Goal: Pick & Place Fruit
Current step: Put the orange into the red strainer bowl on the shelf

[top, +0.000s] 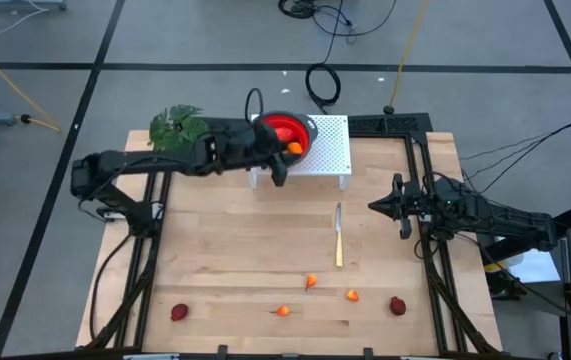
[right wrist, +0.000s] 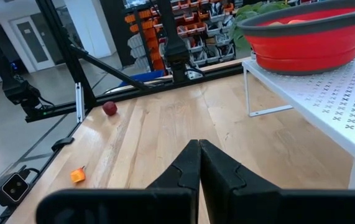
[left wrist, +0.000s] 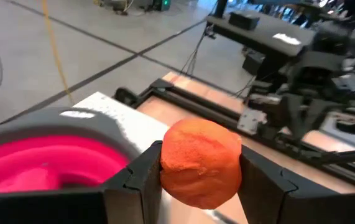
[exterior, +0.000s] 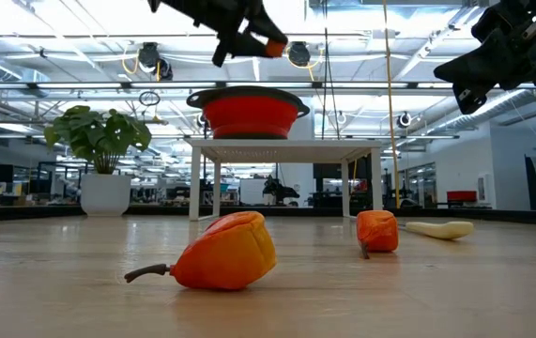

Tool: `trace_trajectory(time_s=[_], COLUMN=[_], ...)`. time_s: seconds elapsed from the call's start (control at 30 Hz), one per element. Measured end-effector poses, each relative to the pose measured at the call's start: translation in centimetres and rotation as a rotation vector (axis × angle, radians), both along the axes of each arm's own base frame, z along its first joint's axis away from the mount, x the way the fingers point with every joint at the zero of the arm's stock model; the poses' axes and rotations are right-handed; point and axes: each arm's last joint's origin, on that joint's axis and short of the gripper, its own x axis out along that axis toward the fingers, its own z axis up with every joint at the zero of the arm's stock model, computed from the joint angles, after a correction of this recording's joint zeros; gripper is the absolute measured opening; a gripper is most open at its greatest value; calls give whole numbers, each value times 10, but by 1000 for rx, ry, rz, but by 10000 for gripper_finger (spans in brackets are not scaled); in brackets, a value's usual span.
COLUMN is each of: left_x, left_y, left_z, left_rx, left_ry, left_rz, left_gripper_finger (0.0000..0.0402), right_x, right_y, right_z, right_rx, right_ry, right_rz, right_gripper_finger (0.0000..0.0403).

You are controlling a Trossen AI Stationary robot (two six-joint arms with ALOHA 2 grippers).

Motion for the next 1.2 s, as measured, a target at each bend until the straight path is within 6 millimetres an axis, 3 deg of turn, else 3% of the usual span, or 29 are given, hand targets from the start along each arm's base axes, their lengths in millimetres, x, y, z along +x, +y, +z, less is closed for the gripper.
trace_trajectory(time_s=[0.4,1.2], left_x=[-15,-20], left_y=[43,39], left_z=[-5,-23], left_rx=[35,139], left_ry=[68,306], left_rz=[-14,-45], left_gripper_finger=[166,166], right_x=[0,0], right_y=[0,0], right_z=[-1,0], right_rx=[1,1], right_ry=[6,5], right_rz=[-1,-5], right_gripper_finger=[0,0])
